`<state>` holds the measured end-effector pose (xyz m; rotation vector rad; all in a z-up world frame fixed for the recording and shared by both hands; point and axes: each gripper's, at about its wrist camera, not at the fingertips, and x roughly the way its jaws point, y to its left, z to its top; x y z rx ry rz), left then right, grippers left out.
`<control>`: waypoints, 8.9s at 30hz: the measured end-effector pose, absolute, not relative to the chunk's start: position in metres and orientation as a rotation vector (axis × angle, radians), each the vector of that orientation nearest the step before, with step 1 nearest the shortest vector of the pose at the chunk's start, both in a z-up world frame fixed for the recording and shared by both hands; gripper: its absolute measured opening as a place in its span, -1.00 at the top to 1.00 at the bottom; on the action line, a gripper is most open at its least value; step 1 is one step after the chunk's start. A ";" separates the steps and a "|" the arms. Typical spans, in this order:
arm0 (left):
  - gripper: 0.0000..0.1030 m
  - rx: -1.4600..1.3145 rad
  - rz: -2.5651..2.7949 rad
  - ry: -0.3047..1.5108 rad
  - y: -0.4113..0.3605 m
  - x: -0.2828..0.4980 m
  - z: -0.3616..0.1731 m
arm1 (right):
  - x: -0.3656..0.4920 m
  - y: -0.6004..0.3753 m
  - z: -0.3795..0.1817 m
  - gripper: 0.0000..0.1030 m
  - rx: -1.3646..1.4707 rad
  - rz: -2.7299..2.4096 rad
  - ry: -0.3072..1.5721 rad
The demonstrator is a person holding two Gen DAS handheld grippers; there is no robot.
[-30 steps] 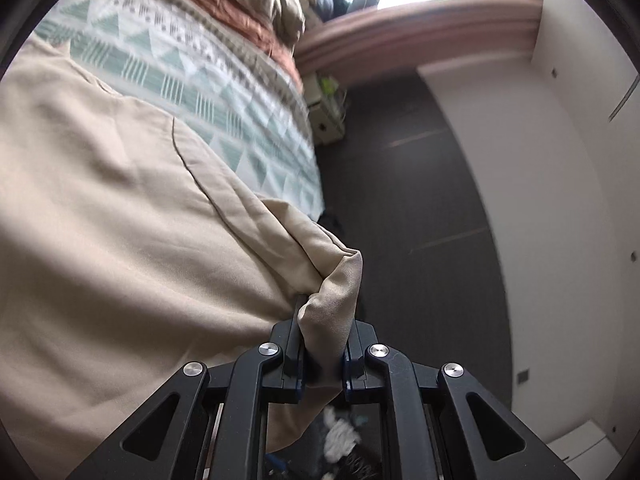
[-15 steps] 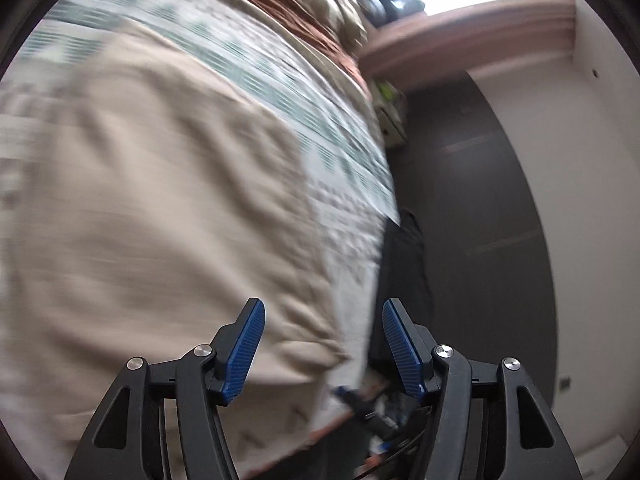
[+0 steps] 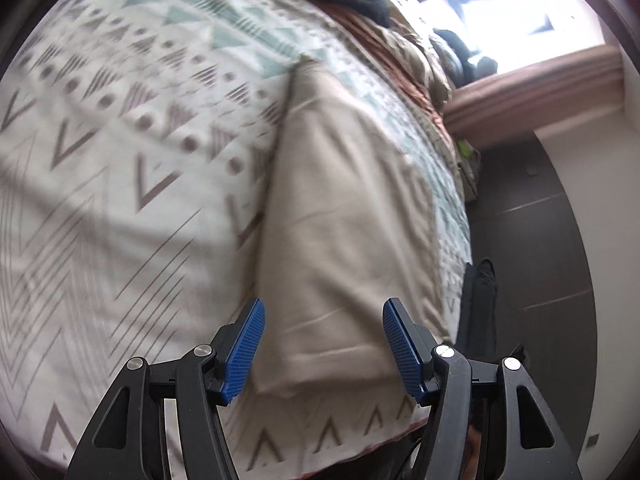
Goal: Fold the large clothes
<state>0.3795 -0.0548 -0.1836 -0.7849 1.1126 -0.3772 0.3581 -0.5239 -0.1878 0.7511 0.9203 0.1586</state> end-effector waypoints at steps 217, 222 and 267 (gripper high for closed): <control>0.60 -0.502 -0.187 0.880 0.027 0.397 -0.079 | 0.426 -0.373 -0.089 0.74 0.672 0.766 0.915; 0.62 -0.506 -0.195 0.819 0.032 0.362 -0.060 | 0.393 -0.368 -0.069 0.75 0.652 0.794 0.860; 0.69 -0.491 -0.180 0.461 0.204 0.160 0.097 | 0.204 -0.180 0.121 0.78 0.354 1.103 0.566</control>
